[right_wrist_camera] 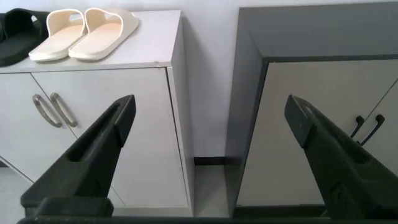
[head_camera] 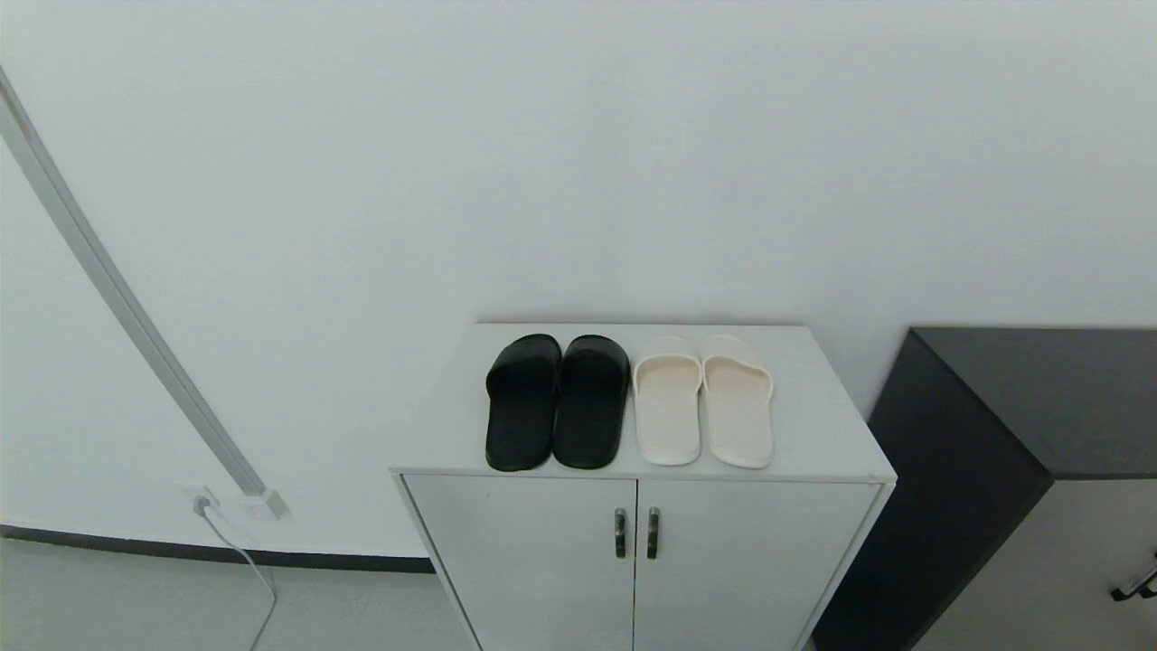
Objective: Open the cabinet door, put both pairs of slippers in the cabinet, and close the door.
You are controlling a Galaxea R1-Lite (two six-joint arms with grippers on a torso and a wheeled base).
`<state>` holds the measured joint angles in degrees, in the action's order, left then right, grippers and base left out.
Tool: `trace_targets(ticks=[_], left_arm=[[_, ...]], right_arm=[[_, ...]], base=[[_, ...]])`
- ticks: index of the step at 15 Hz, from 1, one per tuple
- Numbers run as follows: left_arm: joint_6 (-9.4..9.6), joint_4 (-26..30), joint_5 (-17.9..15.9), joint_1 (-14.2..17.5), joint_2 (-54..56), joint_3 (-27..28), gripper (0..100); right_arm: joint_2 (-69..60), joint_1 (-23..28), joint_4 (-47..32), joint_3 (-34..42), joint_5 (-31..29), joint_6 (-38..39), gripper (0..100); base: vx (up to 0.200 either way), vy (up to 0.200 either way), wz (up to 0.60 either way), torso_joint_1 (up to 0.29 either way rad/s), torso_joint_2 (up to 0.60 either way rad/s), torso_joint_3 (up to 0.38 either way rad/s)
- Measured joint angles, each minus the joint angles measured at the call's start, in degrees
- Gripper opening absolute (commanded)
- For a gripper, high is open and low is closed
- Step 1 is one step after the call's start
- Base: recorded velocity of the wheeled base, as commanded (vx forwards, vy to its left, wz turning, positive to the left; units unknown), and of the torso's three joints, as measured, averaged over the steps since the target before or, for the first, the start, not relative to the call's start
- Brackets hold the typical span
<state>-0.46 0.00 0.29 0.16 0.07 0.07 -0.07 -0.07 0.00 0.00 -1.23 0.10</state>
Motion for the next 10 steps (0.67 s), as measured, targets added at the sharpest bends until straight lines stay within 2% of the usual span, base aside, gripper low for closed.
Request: trace_targets(ticks=[10], left_arm=[[0.56,0.07,-0.29,0.00,0.00,0.02,0]], right_arm=[[1.45,-0.02,0.24,-1.56,0.12,0.91,100]], base=[[0.000,0.000,0.00,0.000,0.00,0.000]])
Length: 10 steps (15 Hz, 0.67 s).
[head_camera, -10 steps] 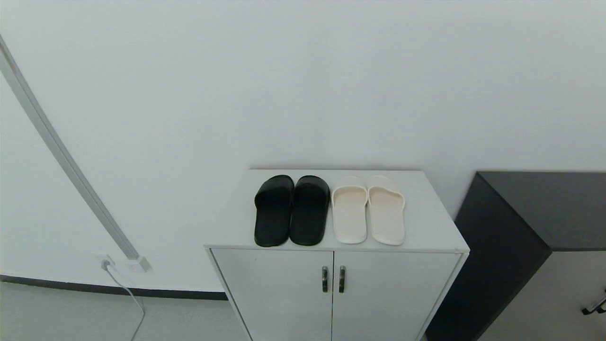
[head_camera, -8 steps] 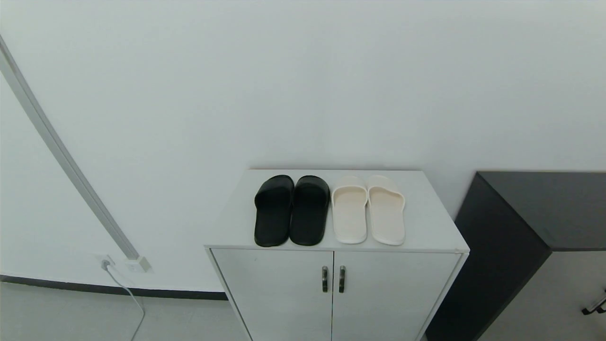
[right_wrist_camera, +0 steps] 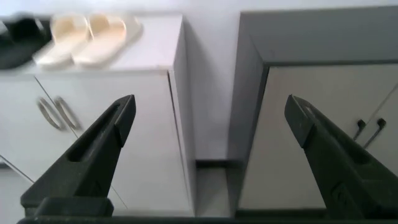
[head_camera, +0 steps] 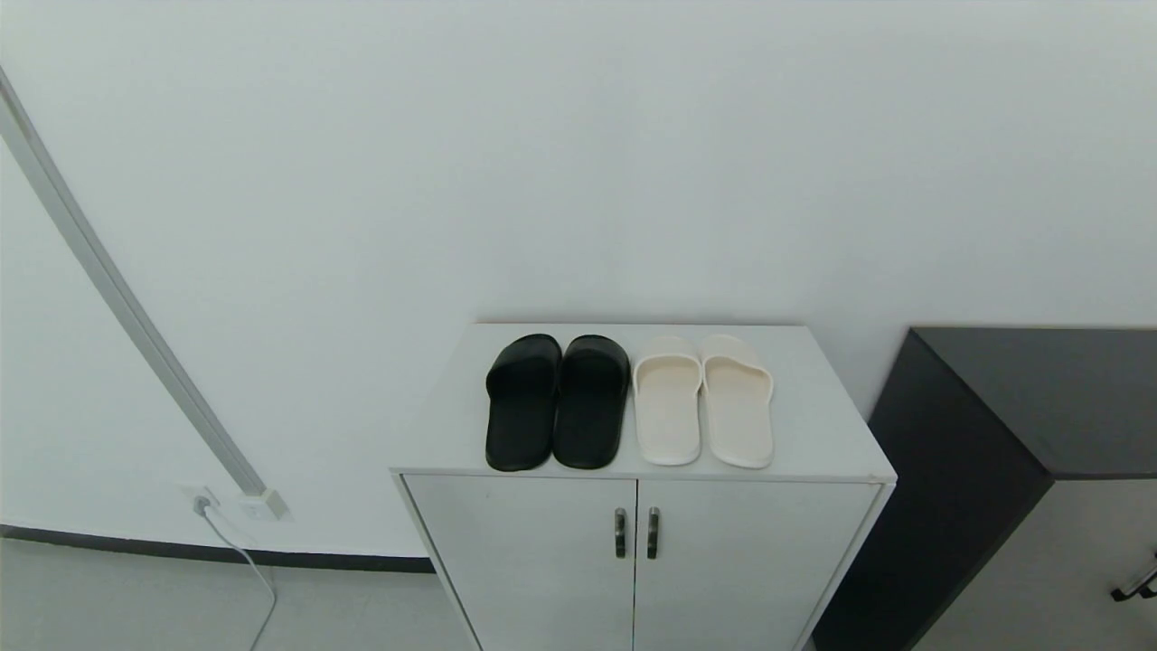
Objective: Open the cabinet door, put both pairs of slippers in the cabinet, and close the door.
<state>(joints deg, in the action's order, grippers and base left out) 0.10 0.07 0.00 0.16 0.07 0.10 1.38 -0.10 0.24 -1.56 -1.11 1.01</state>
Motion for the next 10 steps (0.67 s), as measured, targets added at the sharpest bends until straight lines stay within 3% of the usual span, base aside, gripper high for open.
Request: trace_targets(ticks=[2,4,6,8,10], left_arm=[[0.04,0.00,0.00,0.00,0.00,0.00,0],[0.06,0.00,0.00,0.00,0.00,0.00,0],[0.30,0.02,0.05,0.00,0.00,-0.02,0],[0.56,0.00,0.00,0.02,0.00,-0.07,0],[0.66,0.02,0.00,-0.02,0.00,-0.10,0]], right_arm=[[4.07,-0.56,-0.84,-7.19,1.54,4.60,100],[12.53,-1.13,-1.58,-11.63,5.27,3.33,100],[24.70,-2.99,2.82,-14.09,7.16,2.84,100],[38.45,-10.23,9.96,-16.76,3.43,5.61,100],[48.97,-23.05,13.87,-20.35,-4.41,11.06,100]], base=[[0.000,0.000,0.00,0.000,0.00,0.000],[0.000,0.000,0.00,0.000,0.00,0.000],[0.000,0.000,0.00,0.000,0.00,0.000],[0.000,0.000,0.00,0.000,0.00,0.000],[0.000,0.000,0.00,0.000,0.00,0.000]])
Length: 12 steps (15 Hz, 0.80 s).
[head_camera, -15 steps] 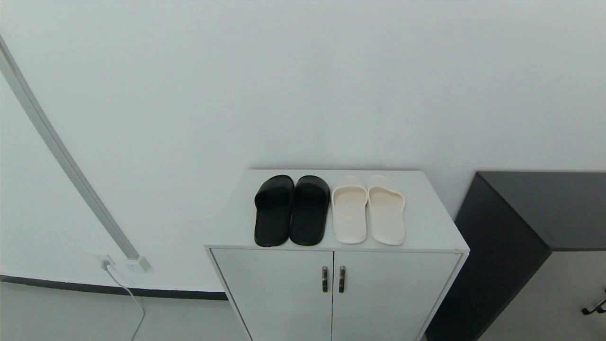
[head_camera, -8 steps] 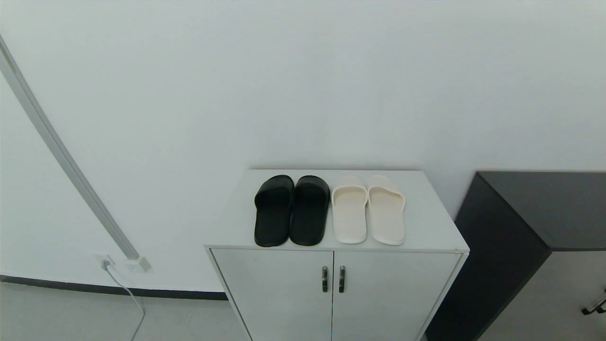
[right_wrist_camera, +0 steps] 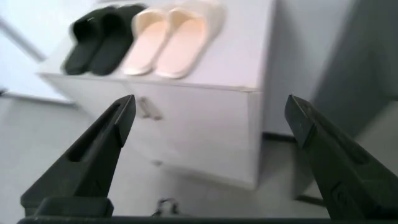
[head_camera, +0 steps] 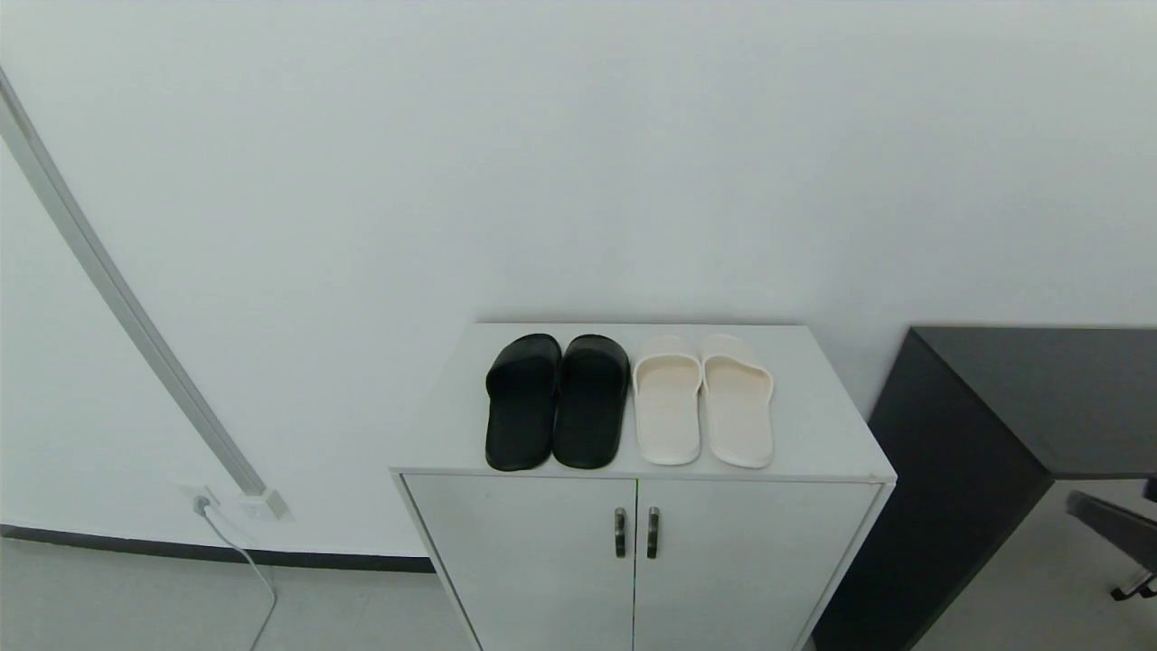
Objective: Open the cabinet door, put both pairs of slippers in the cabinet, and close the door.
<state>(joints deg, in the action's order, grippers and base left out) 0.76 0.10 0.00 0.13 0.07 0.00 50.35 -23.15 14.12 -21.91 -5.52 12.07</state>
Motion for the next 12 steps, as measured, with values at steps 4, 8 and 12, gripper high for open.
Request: trace_targets(ticks=[4,8,12], left_arm=[[-0.05,-0.02,-0.02,0.02,0.00,0.02,0],[-0.07,0.00,0.00,-0.02,0.00,0.02,0],[-0.05,0.00,0.00,0.00,0.00,0.10,0]], right_arm=[[21.70,-18.25,4.00,-12.61,-14.77,8.90,100],[40.64,-22.69,13.52,-23.69,-26.38,10.53,100],[56.93,-22.71,18.81,-35.28,-34.60,9.85,100]], base=[[0.000,0.000,0.00,0.000,0.00,0.000],[0.000,0.000,0.00,0.000,0.00,0.000],[0.000,0.000,0.00,0.000,0.00,0.000]])
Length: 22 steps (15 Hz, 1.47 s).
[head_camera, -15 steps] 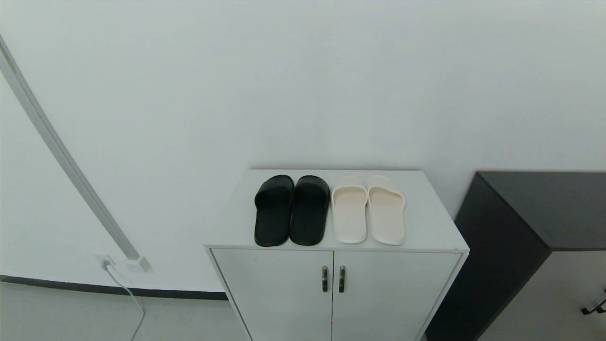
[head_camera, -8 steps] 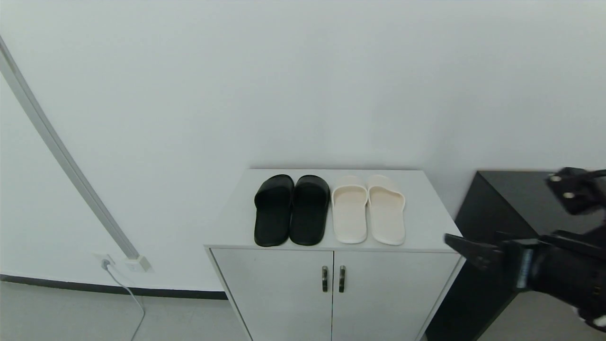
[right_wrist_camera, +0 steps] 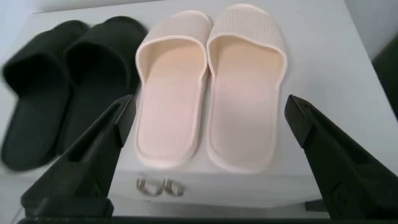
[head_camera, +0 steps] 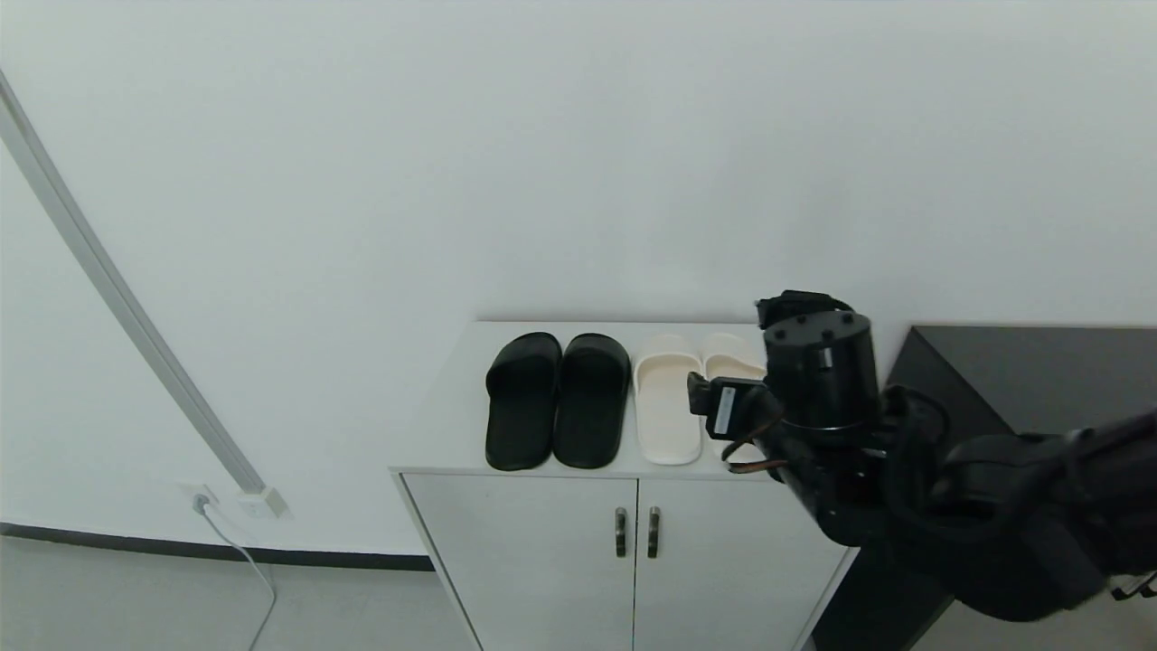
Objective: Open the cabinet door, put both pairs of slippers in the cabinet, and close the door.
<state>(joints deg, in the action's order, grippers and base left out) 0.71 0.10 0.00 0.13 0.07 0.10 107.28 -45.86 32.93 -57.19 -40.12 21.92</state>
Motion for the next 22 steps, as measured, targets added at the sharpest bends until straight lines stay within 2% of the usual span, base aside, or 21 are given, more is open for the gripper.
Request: trace_targets(ticks=[5,13,20,21,22], left_arm=[[-0.02,0.00,0.00,0.02,0.00,-0.02,0],[-0.09,0.00,-0.07,0.02,0.00,0.00,0],[-0.11,0.00,-0.07,0.00,0.00,0.00,0],[-0.09,0.00,-0.07,0.00,0.00,0.00,0],[-0.11,0.00,-0.10,0.00,0.00,0.00,0]], right_arm=[[13.20,2.34,0.55,-11.82,-2.39,-4.19,100],[22.95,7.50,0.27,-21.18,0.62,-6.84,100],[31.06,10.23,-0.69,-34.46,1.08,-9.96,100],[31.87,10.67,-0.77,-35.65,1.19,-9.98,0],[32.55,11.02,-0.77,-36.41,1.63,-9.98,0]], base=[[0.000,0.000,0.00,0.000,0.00,0.000],[0.000,0.000,0.00,0.000,0.00,0.000],[0.000,0.000,0.00,0.000,0.00,0.000],[0.000,0.000,0.00,0.000,0.00,0.000],[0.000,0.000,0.00,0.000,0.00,0.000]])
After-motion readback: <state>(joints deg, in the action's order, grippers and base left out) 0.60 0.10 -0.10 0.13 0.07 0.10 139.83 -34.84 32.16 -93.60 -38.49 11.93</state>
